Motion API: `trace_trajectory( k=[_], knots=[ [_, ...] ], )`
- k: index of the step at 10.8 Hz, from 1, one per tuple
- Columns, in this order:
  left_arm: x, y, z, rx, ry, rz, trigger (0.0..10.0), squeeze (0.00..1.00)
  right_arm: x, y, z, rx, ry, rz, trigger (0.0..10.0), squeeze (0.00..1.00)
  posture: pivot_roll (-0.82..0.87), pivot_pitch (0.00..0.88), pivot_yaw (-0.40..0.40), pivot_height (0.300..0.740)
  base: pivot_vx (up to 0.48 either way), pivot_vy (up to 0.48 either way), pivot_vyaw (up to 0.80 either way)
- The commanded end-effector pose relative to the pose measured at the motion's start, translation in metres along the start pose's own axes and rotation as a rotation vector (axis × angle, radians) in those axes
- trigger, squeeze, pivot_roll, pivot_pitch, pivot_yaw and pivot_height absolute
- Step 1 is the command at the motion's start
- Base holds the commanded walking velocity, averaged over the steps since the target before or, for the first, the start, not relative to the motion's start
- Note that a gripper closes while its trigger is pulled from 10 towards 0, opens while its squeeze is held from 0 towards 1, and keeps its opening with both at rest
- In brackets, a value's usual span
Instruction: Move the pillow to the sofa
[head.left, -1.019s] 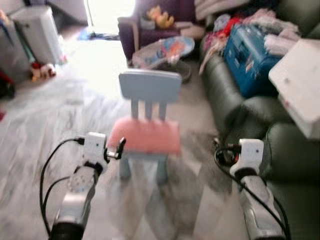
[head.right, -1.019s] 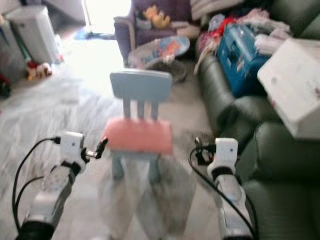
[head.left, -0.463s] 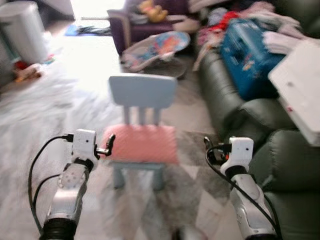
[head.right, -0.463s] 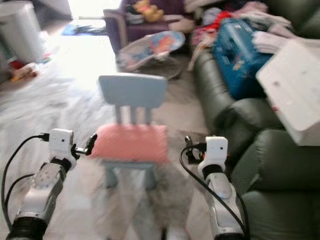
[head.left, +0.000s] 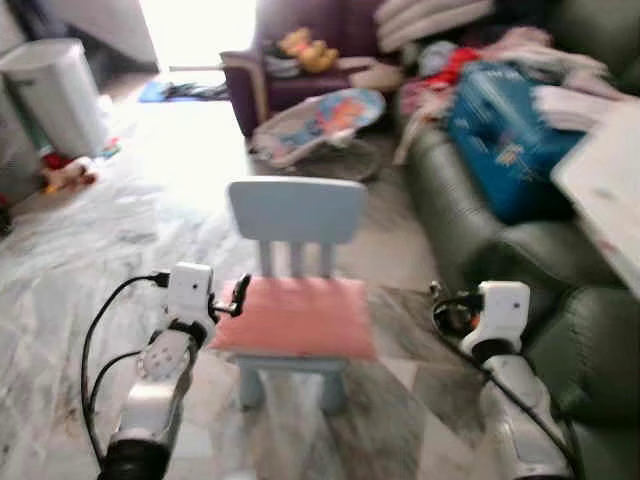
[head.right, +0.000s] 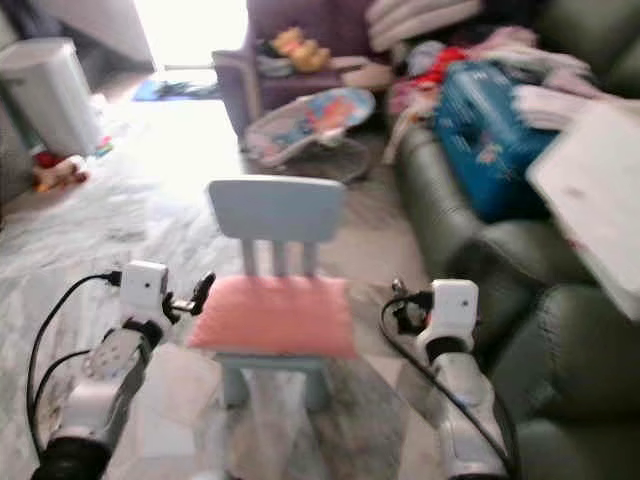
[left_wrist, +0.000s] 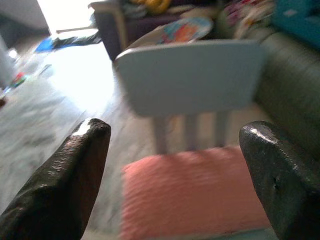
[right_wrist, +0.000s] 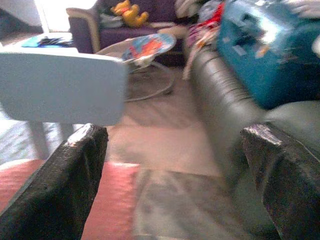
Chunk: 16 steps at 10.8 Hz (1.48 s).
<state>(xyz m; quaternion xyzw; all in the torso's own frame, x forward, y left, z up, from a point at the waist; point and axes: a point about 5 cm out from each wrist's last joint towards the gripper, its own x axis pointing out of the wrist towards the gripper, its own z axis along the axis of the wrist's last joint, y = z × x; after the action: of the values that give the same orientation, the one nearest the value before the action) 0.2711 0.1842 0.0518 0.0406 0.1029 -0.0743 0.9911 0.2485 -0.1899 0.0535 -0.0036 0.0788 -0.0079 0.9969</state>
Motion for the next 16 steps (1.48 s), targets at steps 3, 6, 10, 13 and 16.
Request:
trace_trajectory(
  k=[3,6,10,13,16],
  knots=[
    [0.001,0.003,0.001,0.009,0.0,0.025,10.0,0.0,0.002,0.003,0.004,-0.004,-0.015,0.022,10.0,0.0,-0.04,0.0,-0.026,0.74,0.082,0.425,0.0],
    [0.003,0.001,0.003,0.044,-0.023,0.056,10.0,0.0,0.004,0.003,0.005,-0.006,-0.013,0.034,10.0,0.0,-0.03,0.0,-0.059,0.74,0.0,0.147,0.0],
    [-0.006,-0.003,-0.004,0.015,-0.018,0.083,10.0,0.0,0.005,0.002,0.006,-0.021,-0.018,0.055,10.0,0.0,-0.02,0.0,-0.075,0.74,0.0,0.0,0.0],
    [-0.007,-0.005,-0.005,0.024,-0.023,0.063,10.0,0.0,0.006,0.004,0.005,-0.013,-0.019,0.057,10.0,0.0,-0.02,0.0,-0.062,0.74,0.0,0.0,0.0],
    [-0.003,-0.002,0.001,0.029,-0.039,0.054,10.0,0.0,0.006,0.008,0.004,0.002,-0.015,0.051,10.0,0.0,-0.03,0.0,-0.043,0.74,0.0,0.0,0.0]
  ],
)
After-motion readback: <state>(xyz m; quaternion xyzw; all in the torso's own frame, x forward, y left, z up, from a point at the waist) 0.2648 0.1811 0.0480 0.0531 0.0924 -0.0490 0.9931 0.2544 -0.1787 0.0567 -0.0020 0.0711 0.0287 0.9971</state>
